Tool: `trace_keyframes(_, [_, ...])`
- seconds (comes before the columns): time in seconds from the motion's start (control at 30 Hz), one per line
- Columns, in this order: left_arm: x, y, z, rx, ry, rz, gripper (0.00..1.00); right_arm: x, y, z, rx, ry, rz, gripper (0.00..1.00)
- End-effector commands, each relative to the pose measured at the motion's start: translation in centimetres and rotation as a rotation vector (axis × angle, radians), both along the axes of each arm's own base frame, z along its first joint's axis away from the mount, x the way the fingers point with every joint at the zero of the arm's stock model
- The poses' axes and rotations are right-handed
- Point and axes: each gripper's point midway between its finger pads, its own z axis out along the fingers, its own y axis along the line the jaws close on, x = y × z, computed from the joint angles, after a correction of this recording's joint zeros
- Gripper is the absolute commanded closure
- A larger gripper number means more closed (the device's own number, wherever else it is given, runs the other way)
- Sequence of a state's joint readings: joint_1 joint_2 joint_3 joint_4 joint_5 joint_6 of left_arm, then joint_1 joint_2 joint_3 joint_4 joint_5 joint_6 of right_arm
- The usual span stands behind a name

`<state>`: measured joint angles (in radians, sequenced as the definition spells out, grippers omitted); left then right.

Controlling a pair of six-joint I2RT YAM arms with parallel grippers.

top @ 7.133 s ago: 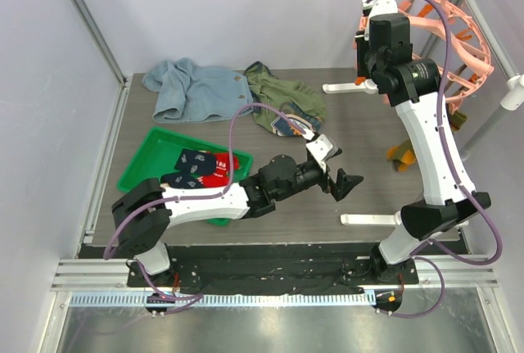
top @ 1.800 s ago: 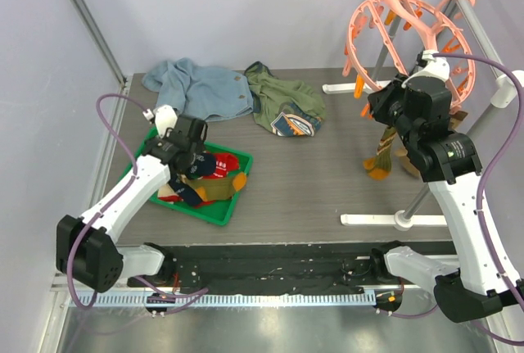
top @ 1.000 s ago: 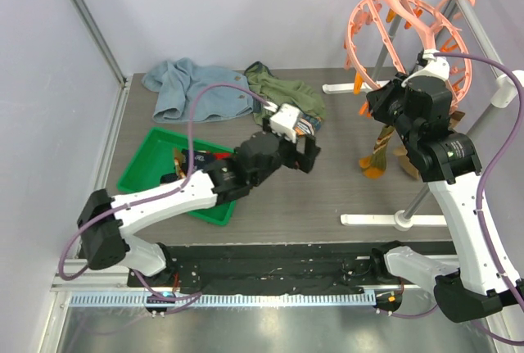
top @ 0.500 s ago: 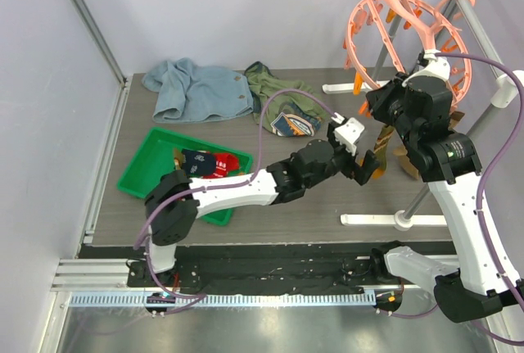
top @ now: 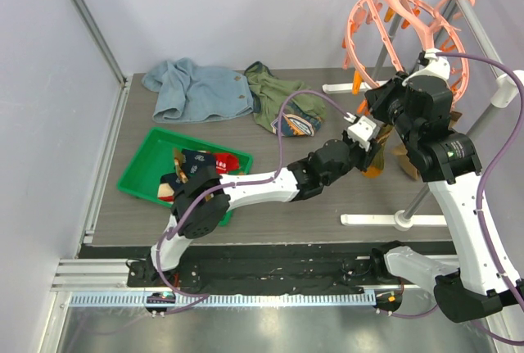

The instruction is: Remove the socks clipped to the hanger

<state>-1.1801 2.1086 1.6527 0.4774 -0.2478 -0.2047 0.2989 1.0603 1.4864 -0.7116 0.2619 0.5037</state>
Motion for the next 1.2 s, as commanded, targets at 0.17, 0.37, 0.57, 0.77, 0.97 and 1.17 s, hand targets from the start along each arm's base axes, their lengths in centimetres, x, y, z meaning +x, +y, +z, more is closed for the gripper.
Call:
trace_keyframes(0.17, [0.2, 1.9, 7.2, -0.176, -0.087, 0.059, 1.00, -0.3, 1.0, 2.5, 0.038, -0.070, 0.051, 0.87])
trace_keyframes(0.37, [0.0, 2.9, 7.9, -0.184, -0.089, 0.068, 1.00, -0.8, 0.5, 3.0, 0.025, -0.070, 0.032, 0.68])
trace_keyframes(0.57, [0.1, 5.0, 8.3, -0.168, -0.093, 0.120, 1.00, -2.2, -1.8, 4.5, -0.017, -0.087, -0.050, 0.50])
trace_keyframes(0.77, [0.2, 6.9, 8.6, -0.163, -0.091, 0.168, 1.00, -4.1, -3.9, 5.5, -0.075, -0.068, -0.119, 0.43])
trace_keyframes(0.97, [-0.2, 9.1, 9.3, -0.172, -0.097, 0.193, 1.00, -5.4, -5.1, 5.2, -0.101, -0.038, -0.163, 0.44])
trace_keyframes(1.17, [-1.3, 10.3, 9.3, -0.155, -0.115, 0.200, 1.00, -5.6, -5.2, 3.5, -0.104, 0.006, -0.167, 0.48])
